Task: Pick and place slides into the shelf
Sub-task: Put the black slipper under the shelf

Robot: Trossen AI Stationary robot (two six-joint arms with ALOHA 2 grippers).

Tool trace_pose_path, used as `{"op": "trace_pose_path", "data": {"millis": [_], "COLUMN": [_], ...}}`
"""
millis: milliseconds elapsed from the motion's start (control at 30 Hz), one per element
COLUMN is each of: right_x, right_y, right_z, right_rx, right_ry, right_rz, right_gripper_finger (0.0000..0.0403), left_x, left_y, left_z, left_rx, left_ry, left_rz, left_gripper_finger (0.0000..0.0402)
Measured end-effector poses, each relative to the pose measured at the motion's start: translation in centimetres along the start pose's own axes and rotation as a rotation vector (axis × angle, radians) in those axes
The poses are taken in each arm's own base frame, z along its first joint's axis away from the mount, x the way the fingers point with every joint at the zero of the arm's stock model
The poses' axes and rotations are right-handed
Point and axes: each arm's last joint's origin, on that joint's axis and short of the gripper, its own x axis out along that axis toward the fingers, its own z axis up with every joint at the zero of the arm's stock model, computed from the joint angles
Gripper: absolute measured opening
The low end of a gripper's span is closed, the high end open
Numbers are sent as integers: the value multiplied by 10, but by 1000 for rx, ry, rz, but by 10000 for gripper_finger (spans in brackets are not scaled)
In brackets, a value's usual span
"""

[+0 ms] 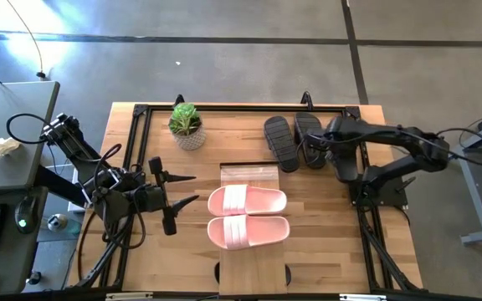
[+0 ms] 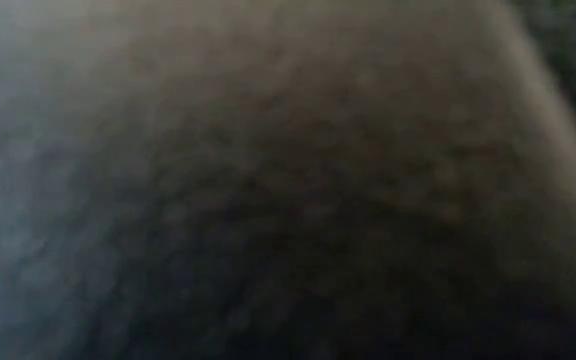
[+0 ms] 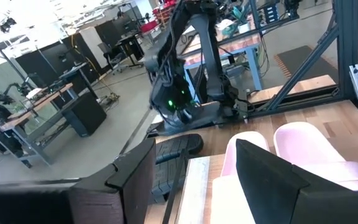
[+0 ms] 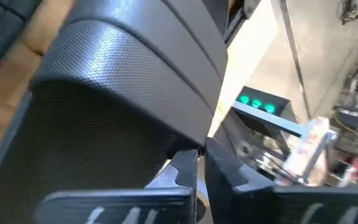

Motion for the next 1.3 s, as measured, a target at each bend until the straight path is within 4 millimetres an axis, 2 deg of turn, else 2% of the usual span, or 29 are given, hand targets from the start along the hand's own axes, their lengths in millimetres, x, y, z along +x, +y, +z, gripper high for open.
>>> {"op": "trace_pose_path", "data": {"millis": [200,300,567,700,867,967,1100,1300], "right_x": [-39,-62,-131,-164,-206,-228,-248,-260], "right_y": [-18,-30,-62,-80,-97,-102,-96,-43], "right_z": [-6,-9,-21,-34,-48,-54,-52,-27], "right_rx": [99,123,118,38,-159,-250,-324,-465], "right_ry": [-156,-252,-532,-694,-967,-1127,-1214,-1113], "right_rz": [164,219,374,483,735,925,1072,1046], "right_gripper_finger": [0,0,0,0,0,0,0,0], "left_x": [-2,-3,-3,0,7,14,22,29], "left_y": [1,2,3,10,24,28,32,40], "left_z": [2,3,2,2,2,1,2,15], "left_rx": [-181,-182,136,280,365,488,593,504], "left_ry": [-15,-21,-21,1,20,35,29,-99], "left_rz": [-72,-100,-49,36,80,82,74,63], "left_gripper_finger": [205,205,205,204,204,204,204,204]}}
